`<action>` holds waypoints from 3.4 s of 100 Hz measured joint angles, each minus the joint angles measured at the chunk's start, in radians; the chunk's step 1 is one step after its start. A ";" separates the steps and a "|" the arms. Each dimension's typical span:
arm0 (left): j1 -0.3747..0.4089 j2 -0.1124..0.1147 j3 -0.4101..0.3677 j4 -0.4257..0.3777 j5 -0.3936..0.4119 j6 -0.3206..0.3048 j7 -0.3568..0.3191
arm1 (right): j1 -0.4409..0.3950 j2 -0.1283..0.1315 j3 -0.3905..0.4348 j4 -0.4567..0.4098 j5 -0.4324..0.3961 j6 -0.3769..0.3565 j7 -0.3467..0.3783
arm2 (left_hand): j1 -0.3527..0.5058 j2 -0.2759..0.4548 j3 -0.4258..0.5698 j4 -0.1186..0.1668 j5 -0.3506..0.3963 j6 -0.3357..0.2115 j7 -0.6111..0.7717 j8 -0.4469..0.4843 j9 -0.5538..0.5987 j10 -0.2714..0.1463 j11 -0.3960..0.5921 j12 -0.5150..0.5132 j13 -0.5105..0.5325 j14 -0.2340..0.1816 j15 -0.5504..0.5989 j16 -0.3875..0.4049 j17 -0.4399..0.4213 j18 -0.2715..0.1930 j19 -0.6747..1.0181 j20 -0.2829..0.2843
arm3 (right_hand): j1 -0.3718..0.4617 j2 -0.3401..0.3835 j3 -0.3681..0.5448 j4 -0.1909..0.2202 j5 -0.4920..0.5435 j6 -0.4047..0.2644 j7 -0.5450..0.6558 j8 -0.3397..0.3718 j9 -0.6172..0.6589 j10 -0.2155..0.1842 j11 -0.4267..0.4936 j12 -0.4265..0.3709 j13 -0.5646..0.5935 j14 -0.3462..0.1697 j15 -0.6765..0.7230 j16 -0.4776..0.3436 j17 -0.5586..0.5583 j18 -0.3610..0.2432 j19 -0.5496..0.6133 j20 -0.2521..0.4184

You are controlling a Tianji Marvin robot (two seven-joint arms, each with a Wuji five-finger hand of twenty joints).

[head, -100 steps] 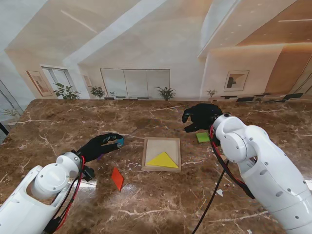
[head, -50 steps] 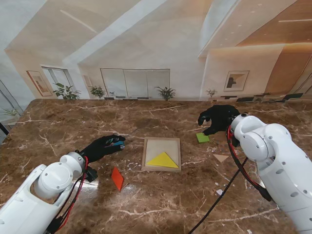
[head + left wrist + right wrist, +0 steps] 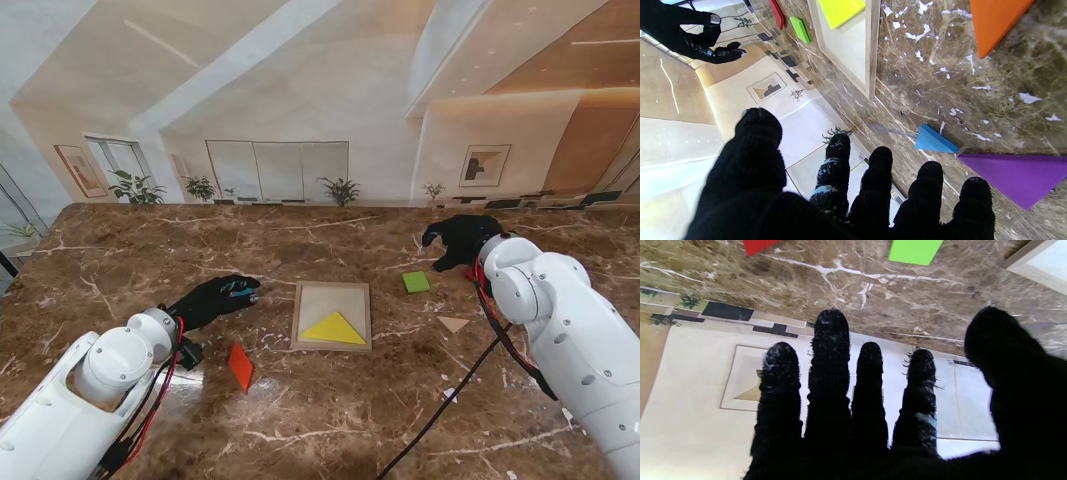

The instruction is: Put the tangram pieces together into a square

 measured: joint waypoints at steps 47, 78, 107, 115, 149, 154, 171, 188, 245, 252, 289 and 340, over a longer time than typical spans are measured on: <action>-0.027 -0.007 0.010 0.029 -0.020 0.021 0.007 | 0.030 -0.008 -0.019 0.110 -0.009 0.098 -0.067 | 0.000 0.000 0.000 0.000 0.000 0.000 0.000 0.000 0.000 0.000 0.000 0.000 0.000 0.000 0.000 0.000 0.000 0.000 0.000 0.000 | 0.000 0.000 -0.012 0.000 -0.039 -0.031 -0.002 0.024 -0.113 0.005 0.019 0.001 -0.109 0.000 -0.023 0.000 -0.054 -0.010 -0.011 0.004; -0.012 -0.007 0.002 0.012 -0.010 0.054 0.007 | 0.044 -0.006 -0.056 0.197 -0.004 0.150 -0.112 | 0.000 0.000 0.000 0.000 0.000 0.000 0.000 0.000 0.000 0.000 0.000 0.000 0.000 0.000 0.000 0.000 0.000 0.000 0.000 0.000 | 0.000 0.000 -0.019 0.000 -0.062 -0.070 -0.046 0.051 -0.165 0.002 0.049 0.012 -0.154 0.000 -0.025 0.000 -0.076 -0.019 -0.025 0.014; -0.005 -0.006 -0.007 -0.002 0.003 0.077 0.002 | 0.068 -0.009 -0.079 0.261 0.008 0.205 -0.151 | 0.000 0.000 0.000 0.000 0.000 0.000 0.000 0.000 0.000 0.000 0.000 0.000 0.000 0.000 0.000 0.000 0.000 0.000 0.000 0.000 | 0.000 0.000 -0.032 0.000 -0.099 -0.071 -0.100 0.077 -0.186 0.002 0.066 0.015 -0.154 0.000 -0.025 0.000 -0.077 -0.023 -0.025 0.025; -0.004 -0.005 -0.009 -0.006 0.007 0.085 0.000 | 0.069 -0.009 -0.079 0.269 0.009 0.212 -0.148 | 0.000 0.000 0.000 0.000 0.000 0.000 0.000 0.000 0.000 0.000 0.000 0.000 0.000 -0.001 0.000 0.000 0.000 0.000 0.000 0.000 | 0.000 0.001 -0.039 0.000 -0.099 -0.071 -0.129 0.080 -0.186 0.002 0.066 0.015 -0.154 0.000 -0.025 0.000 -0.077 -0.023 -0.025 0.025; 0.008 -0.002 -0.019 -0.029 0.024 0.116 -0.012 | 0.077 -0.003 -0.093 0.322 0.020 0.234 -0.127 | 0.000 0.012 0.000 0.000 0.000 0.000 0.000 0.000 0.000 0.000 0.000 0.000 0.000 -0.001 0.000 0.000 0.000 -0.001 0.000 0.000 | 0.000 0.016 -0.055 0.000 -0.109 -0.070 -0.285 0.088 -0.211 0.021 0.008 -0.030 -0.176 0.000 -0.025 0.000 -0.080 -0.026 -0.025 0.026; 0.010 -0.001 -0.021 -0.032 0.028 0.119 -0.013 | 0.088 -0.002 -0.108 0.343 0.030 0.237 -0.131 | 0.000 0.012 0.000 0.000 0.000 0.000 0.000 0.000 0.000 0.000 0.000 0.000 0.000 -0.001 0.000 0.000 0.000 -0.001 0.000 0.000 | -0.001 0.016 -0.063 0.000 -0.109 -0.070 -0.314 0.087 -0.217 0.026 0.003 -0.035 -0.176 0.000 -0.025 0.000 -0.080 -0.026 -0.025 0.026; 0.018 0.001 -0.028 -0.048 0.042 0.127 -0.013 | 0.124 -0.002 -0.147 0.406 0.064 0.246 -0.145 | 0.000 0.012 0.000 0.000 0.000 0.000 0.000 0.000 0.000 0.000 0.000 0.000 0.000 -0.001 0.000 0.000 0.000 -0.001 0.000 0.000 | -0.001 0.058 -0.074 0.000 -0.109 -0.066 -0.467 0.130 -0.246 0.029 -0.035 -0.060 -0.176 0.000 -0.025 0.000 -0.080 -0.032 -0.025 0.026; 0.024 0.002 -0.031 -0.058 0.044 0.132 -0.012 | 0.143 -0.002 -0.171 0.439 0.087 0.264 -0.154 | 0.000 0.012 0.000 0.000 0.000 0.000 0.000 0.000 0.000 0.000 0.000 0.000 0.000 -0.001 0.000 0.000 0.000 -0.001 0.000 0.000 | -0.002 0.102 -0.100 0.007 -0.122 -0.034 -0.518 0.140 -0.258 0.044 -0.068 -0.074 -0.178 0.000 -0.048 0.000 -0.088 -0.034 -0.025 0.026; 0.031 0.007 -0.027 -0.079 0.048 0.180 -0.028 | 0.170 -0.004 -0.229 0.507 0.143 0.326 -0.154 | 0.000 0.012 0.000 0.000 0.000 0.000 0.000 0.000 0.000 0.000 0.000 0.000 0.000 -0.001 0.000 0.000 0.000 -0.001 0.000 0.000 | -0.002 0.126 -0.106 0.019 -0.170 -0.019 -0.578 0.138 -0.288 0.092 -0.149 -0.101 -0.179 0.000 -0.074 -0.009 -0.079 -0.035 -0.025 0.026; 0.029 0.007 -0.025 -0.078 0.048 0.182 -0.030 | 0.170 -0.004 -0.229 0.505 0.141 0.329 -0.150 | 0.000 0.012 0.000 0.000 0.000 0.000 0.000 0.000 0.000 0.000 0.000 0.000 0.000 -0.001 0.000 0.000 0.000 -0.001 0.000 0.000 | -0.002 0.131 -0.106 0.019 -0.182 -0.018 -0.581 0.138 -0.288 0.092 -0.149 -0.101 -0.179 0.000 -0.074 -0.009 -0.079 -0.035 -0.025 0.026; 0.027 0.007 -0.024 -0.083 0.047 0.211 -0.034 | 0.214 -0.001 -0.305 0.548 0.156 0.338 -0.147 | 0.000 0.030 0.000 0.000 0.002 0.000 0.000 0.000 0.000 0.000 0.000 0.000 0.000 -0.001 0.000 0.000 0.000 -0.002 0.000 0.000 | -0.002 0.142 -0.106 0.019 -0.180 -0.011 -0.586 0.137 -0.303 0.106 -0.143 -0.105 -0.179 0.000 -0.074 -0.009 -0.075 -0.035 -0.021 0.026; 0.022 0.008 -0.016 -0.088 0.044 0.222 -0.038 | 0.341 -0.024 -0.482 0.715 0.324 0.335 -0.268 | 0.001 0.033 -0.002 0.000 0.027 0.000 0.000 0.000 0.023 0.000 0.000 0.000 0.000 -0.002 0.000 0.000 0.000 -0.002 0.000 0.000 | -0.049 0.141 -0.049 0.020 -0.200 0.067 -0.287 0.120 -0.244 0.125 -0.067 -0.070 -0.091 -0.006 -0.002 -0.007 -0.024 -0.042 0.007 0.017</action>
